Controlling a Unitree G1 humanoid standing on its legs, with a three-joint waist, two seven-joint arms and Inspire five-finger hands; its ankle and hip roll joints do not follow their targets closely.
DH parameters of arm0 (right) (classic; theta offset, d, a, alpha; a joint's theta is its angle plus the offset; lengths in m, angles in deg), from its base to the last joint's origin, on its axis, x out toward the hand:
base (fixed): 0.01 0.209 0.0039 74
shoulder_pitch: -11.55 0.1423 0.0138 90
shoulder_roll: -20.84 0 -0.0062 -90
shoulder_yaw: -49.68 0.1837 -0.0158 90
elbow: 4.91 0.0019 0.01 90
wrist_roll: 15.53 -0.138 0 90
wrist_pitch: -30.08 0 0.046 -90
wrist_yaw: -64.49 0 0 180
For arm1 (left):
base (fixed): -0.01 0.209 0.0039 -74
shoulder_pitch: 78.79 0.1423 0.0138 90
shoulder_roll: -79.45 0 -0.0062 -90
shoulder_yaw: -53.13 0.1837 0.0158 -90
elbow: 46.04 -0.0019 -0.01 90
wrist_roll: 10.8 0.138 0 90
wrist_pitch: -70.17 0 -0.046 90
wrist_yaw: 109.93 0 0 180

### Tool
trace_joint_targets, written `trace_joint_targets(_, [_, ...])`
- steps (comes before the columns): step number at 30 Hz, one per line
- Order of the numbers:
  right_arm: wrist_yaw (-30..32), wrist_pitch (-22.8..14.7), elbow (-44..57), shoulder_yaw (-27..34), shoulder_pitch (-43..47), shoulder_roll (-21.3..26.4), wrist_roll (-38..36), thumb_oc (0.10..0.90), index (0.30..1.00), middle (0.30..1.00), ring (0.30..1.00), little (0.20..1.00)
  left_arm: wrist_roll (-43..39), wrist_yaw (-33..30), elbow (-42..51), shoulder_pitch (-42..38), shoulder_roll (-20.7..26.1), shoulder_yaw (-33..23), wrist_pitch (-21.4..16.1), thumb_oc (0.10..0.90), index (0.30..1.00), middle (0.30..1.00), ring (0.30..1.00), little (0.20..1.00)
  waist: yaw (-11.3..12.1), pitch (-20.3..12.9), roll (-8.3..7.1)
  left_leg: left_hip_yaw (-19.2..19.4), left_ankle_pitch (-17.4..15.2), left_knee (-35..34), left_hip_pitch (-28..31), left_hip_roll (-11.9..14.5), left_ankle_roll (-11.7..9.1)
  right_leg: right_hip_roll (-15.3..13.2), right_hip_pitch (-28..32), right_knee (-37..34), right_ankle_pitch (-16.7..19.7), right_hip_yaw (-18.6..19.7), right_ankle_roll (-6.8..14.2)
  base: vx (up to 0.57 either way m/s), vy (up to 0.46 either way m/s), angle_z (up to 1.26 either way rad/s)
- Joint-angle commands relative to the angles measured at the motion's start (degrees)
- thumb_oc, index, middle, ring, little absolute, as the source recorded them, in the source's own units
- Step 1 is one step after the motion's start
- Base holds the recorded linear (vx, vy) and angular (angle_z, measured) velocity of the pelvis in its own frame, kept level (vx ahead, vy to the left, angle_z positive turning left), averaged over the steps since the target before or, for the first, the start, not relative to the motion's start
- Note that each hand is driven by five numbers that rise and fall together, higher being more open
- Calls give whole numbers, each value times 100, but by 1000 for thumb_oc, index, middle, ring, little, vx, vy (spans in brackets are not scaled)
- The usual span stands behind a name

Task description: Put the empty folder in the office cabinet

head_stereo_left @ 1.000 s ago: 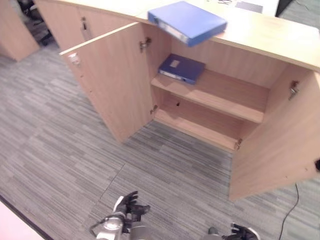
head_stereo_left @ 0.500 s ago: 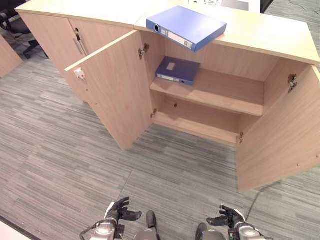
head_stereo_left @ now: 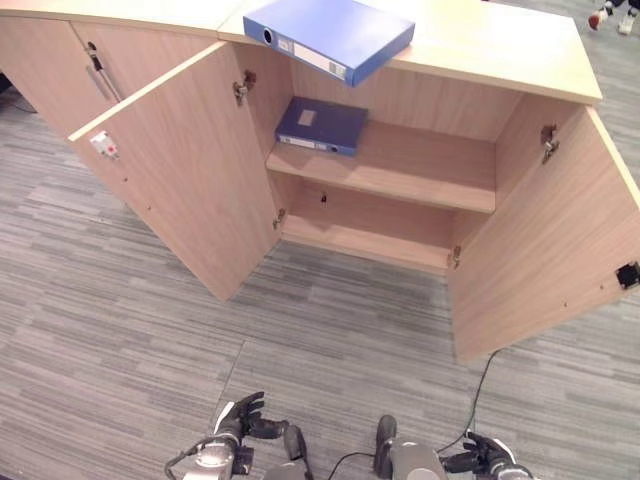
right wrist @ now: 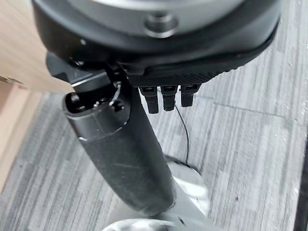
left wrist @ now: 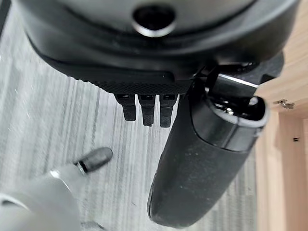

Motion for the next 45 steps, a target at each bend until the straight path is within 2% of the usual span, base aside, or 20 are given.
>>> trace_joint_targets(1, [19,-68,-36,91,94,68,-21,800,900,900,900,900,144,-33,190,-61,223,-113,-300,800,900,900,900,900,-34,63,-103,-271,-1387,321,1374,-466,-317,-477,-655,-921,1097,120,242,522,-144,14])
trace_joint_targets(4, [-1,-18,-137,210,-95,130,37,800,900,900,900,900,89,-65,236,-81,191,-78,-322,800,900,900,900,900,-343,127,108,-482,-1711,289,1867,-382,-449,-830,-1112,-845,1305,207,352,588,-183,29])
trace_joint_targets(8, [-66,32,-289,323,-266,267,60,800,900,900,900,900,109,-48,271,-199,85,123,-337,800,900,900,900,900,-674,67,240,-836,-1876,498,2154,-295,-558,-942,-1198,-424,1508,653,374,550,-237,48])
trace_joint_targets(10, [-94,58,-407,366,-299,332,62,800,900,900,900,900,61,-98,229,-247,-3,168,-356,800,900,900,900,900,-903,-2,379,-973,-1451,793,2110,-87,-665,-765,-1451,127,1403,973,284,392,-270,41])
trace_joint_targets(11, [-94,58,-408,366,-300,333,62,800,900,900,900,900,61,-98,228,-247,-4,168,-356,800,900,900,900,900,-902,-7,382,-973,-1452,795,2104,-85,-666,-763,-1459,132,1399,973,283,319,-254,88])
trace_joint_targets(12, [-100,64,-474,385,-323,336,43,800,900,900,900,900,10,-109,227,-278,-44,194,-351,800,900,900,900,900,-919,-33,440,-1020,-971,1040,2069,48,-740,-589,-1481,285,1251,1001,176,362,-402,41])
trace_joint_targets(13, [-44,13,-457,356,-292,354,-23,800,900,900,900,900,-111,-135,244,-374,-92,224,-357,800,900,900,900,900,-906,-33,500,-1141,121,1564,1829,209,-858,-340,-1360,237,1029,921,-78,357,-406,24])
trace_joint_targets(14, [-44,12,-458,354,-289,352,-23,800,900,900,900,900,-111,-135,242,-375,-90,222,-357,800,900,900,900,900,-931,-42,489,-1170,150,1544,1815,202,-861,-362,-1356,218,1042,902,-83,493,-612,5])
trace_joint_targets(15, [-47,-9,-322,311,-283,450,-39,800,900,900,900,900,-26,-97,409,-398,-45,350,-388,800,900,900,900,900,-880,-65,423,-1161,794,2305,1448,292,-804,-85,-981,-20,813,903,-343,298,-355,20])
trace_joint_targets(16, [-47,-8,-320,310,-284,447,-38,800,900,900,900,900,-26,-98,411,-396,-42,349,-387,800,900,900,900,900,-897,-77,408,-1181,818,2290,1434,277,-803,-107,-982,-34,826,894,-345,461,-544,39])
trace_joint_targets(18, [-74,-22,-182,258,-284,529,-61,800,900,900,900,900,-25,-5,700,-398,20,418,-377,800,900,900,900,900,-806,-76,219,-1019,970,3300,942,275,-800,-22,-604,-295,633,981,-557,427,-476,40])
trace_joint_targets(20, [-69,-23,-63,111,-92,667,-74,800,900,900,900,900,-119,-2,933,-477,28,455,-374,800,900,900,900,900,-567,16,-65,-711,667,4141,334,367,-703,64,-47,-562,339,1097,-699,484,-457,4])
trace_joint_targets(23, [-49,-49,-43,174,40,694,-238,800,900,900,900,900,-129,-10,915,-539,-27,485,-384,800,900,900,900,900,-431,36,-172,-386,495,3920,-88,607,-699,77,297,-647,148,1094,-658,339,-124,-34])
trace_joint_targets(26, [-87,-81,-3,238,3,667,-342,800,900,900,900,900,-68,6,855,-494,-68,524,-374,800,900,900,900,900,-267,38,-192,-20,494,2860,-592,889,-746,129,767,-680,-80,1129,-554,499,79,30])
trace_joint_targets(27, [-116,-77,66,159,-50,641,-256,800,900,900,900,900,-7,13,796,-430,-50,513,-344,800,900,900,900,900,-105,29,-191,-80,697,1933,-817,922,-850,174,1064,-697,-235,1176,-469,462,147,37])
trace_joint_targets(30, [-107,-77,67,87,-86,617,-140,800,900,900,900,900,19,2,753,-378,-48,468,-322,800,900,900,900,900,99,-18,-200,-296,884,1096,-984,956,-920,203,1335,-746,-317,1200,-366,429,150,-5])
trace_joint_targets(32, [-92,-55,10,-24,-135,537,65,800,900,900,900,900,-33,-59,552,-299,-60,359,-325,800,900,900,900,900,389,-39,-274,-927,1240,411,-1255,1074,-1098,144,1857,-786,-604,1319,-249,592,183,-69])
trace_joint_targets(35, [-143,-40,-44,-148,-161,467,228,800,900,900,900,900,-68,-78,288,-213,-48,203,-324,800,900,900,900,900,634,-103,-358,-1424,1285,261,-1449,1149,-1188,137,2243,-767,-885,1594,-197,410,131,-82])
trace_joint_targets(40, [-219,-21,-142,-213,-210,294,364,800,900,900,900,900,26,-40,-34,-77,-40,99,-299,800,900,900,900,900,798,-346,-381,-1511,1277,256,-1293,1123,-1232,110,2597,-822,-1065,1840,-111,366,189,-59])
trace_joint_targets(45, [-262,12,-160,-272,-113,-1,347,800,900,900,900,900,185,-53,-67,-134,107,164,-277,800,900,900,900,900,801,-521,-585,-1197,749,617,-1295,614,-835,-363,2254,-283,-627,2100,235,241,285,-1])
